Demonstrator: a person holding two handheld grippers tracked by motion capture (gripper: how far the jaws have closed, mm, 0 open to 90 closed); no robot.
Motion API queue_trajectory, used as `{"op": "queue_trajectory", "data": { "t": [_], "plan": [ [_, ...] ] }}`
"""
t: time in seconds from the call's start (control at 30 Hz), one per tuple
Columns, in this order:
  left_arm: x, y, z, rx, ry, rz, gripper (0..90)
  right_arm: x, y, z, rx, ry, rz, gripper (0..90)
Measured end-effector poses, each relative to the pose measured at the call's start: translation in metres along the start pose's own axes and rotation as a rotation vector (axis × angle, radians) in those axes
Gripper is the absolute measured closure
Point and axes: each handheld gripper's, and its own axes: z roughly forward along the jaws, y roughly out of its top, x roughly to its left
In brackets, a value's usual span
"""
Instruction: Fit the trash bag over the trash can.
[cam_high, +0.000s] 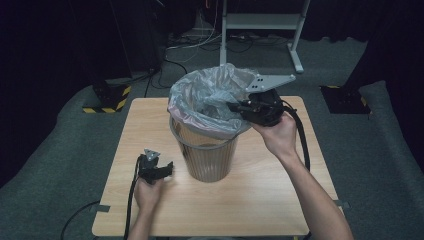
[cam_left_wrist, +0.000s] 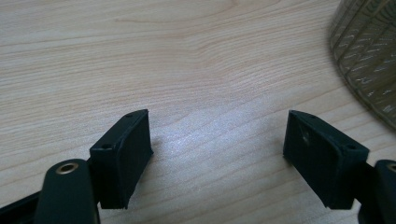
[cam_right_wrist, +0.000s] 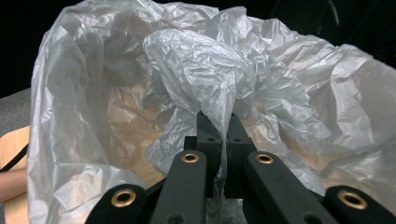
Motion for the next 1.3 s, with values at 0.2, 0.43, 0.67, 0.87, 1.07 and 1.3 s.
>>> {"op": "queue_trajectory", "data": {
  "t": [0.2, 0.43, 0.67, 0.87, 1.07, 1.3],
  "plan": [
    [0.0, 0.0, 0.0, 0.0, 0.0, 0.0, 23.3, 0.004, 0.002, 0.009, 0.01, 0.034, -0.002, 88.5],
    [0.0, 0.0, 0.0, 0.0, -0.001, -0.001, 23.3, 0.009, 0.007, 0.019, 0.007, 0.074, -0.009, 88.5],
    [0.0, 0.0, 0.0, -0.001, -0.001, -0.002, 23.3, 0.012, 0.001, 0.038, 0.07, 0.084, -0.011, 88.4],
    [0.0, 0.0, 0.0, -0.001, -0.001, -0.001, 23.3, 0.008, -0.009, 0.046, 0.111, 0.073, -0.005, 88.4],
    [0.0, 0.0, 0.0, -0.001, -0.001, -0.002, 23.4, 0.008, -0.014, 0.047, 0.132, 0.053, -0.014, 88.3],
    [0.0, 0.0, 0.0, -0.001, -0.001, -0.002, 23.4, 0.007, -0.016, 0.046, 0.125, 0.06, 0.0, 77.2]
  ]
}}
